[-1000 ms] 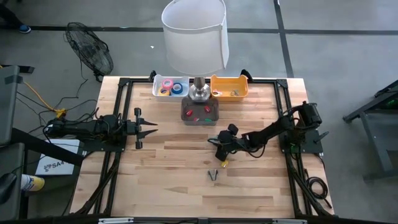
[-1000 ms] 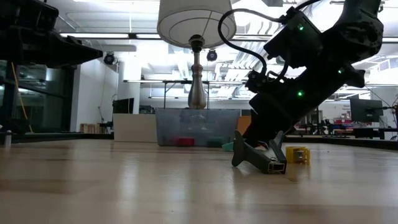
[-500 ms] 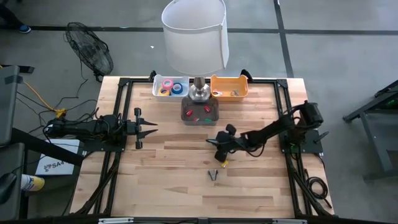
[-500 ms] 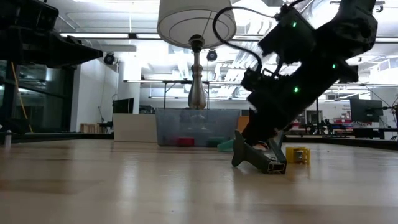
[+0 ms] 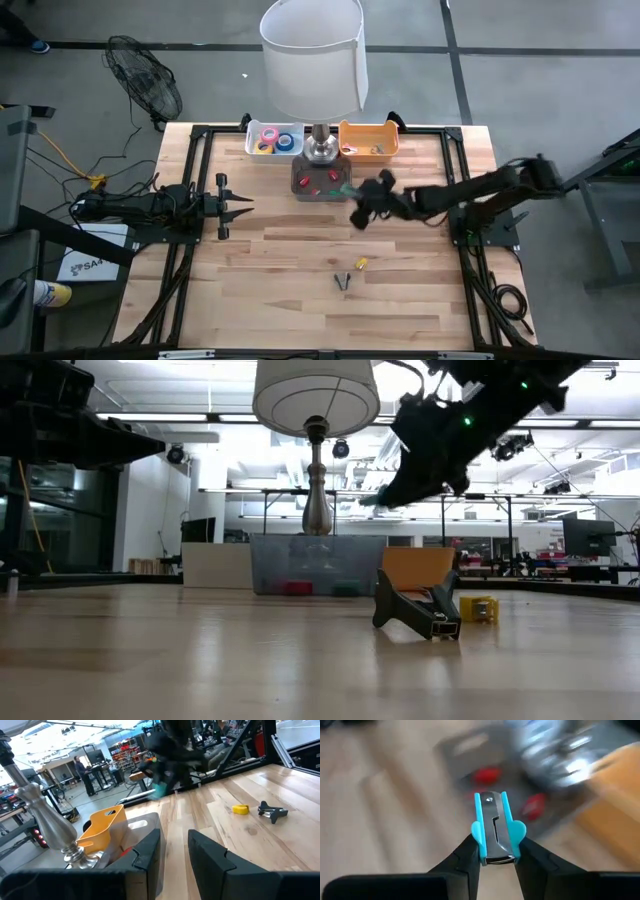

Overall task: Pick and place Stapler, Stapler remover, tape
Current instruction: Put the blue staple remover into the yellow bin

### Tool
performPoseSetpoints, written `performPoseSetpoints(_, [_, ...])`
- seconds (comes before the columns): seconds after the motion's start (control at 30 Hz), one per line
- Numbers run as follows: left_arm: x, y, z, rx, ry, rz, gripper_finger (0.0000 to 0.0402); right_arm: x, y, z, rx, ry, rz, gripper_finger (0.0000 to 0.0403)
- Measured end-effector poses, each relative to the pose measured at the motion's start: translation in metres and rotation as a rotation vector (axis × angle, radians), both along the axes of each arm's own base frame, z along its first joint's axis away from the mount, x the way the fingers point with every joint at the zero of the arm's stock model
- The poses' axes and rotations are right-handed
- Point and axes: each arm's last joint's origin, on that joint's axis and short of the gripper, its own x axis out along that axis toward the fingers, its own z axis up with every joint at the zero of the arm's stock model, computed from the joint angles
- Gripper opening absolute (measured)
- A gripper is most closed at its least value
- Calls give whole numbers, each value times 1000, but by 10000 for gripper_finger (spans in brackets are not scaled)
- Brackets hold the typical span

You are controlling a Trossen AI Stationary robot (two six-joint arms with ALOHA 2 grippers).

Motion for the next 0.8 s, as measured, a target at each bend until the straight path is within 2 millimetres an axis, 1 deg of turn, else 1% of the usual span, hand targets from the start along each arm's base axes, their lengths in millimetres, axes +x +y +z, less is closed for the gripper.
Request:
performPoseSetpoints(0.07, [0,0,0,0,0,0,96,-6,-14,13,-25,-30,-76,93])
performPoseSetpoints(0.17, [0,0,0,0,0,0,96,-16,-37,24,-33,-42,-170,93])
performPoseSetpoints(0.27, [0,0,0,0,0,0,96,-23,-62,26,-29,-31,-240,93])
performPoseSetpoints(0.4, [0,0,0,0,0,0,96,-32,-95,27,-18,-13,-289,93])
performPoseSetpoints(0.57, [0,0,0,0,0,0,96,-45,-129,26,-58,64,-252,93])
performPoseSetpoints(0.8, [0,0,0,0,0,0,96,-65,-164,25,-179,198,-71,94])
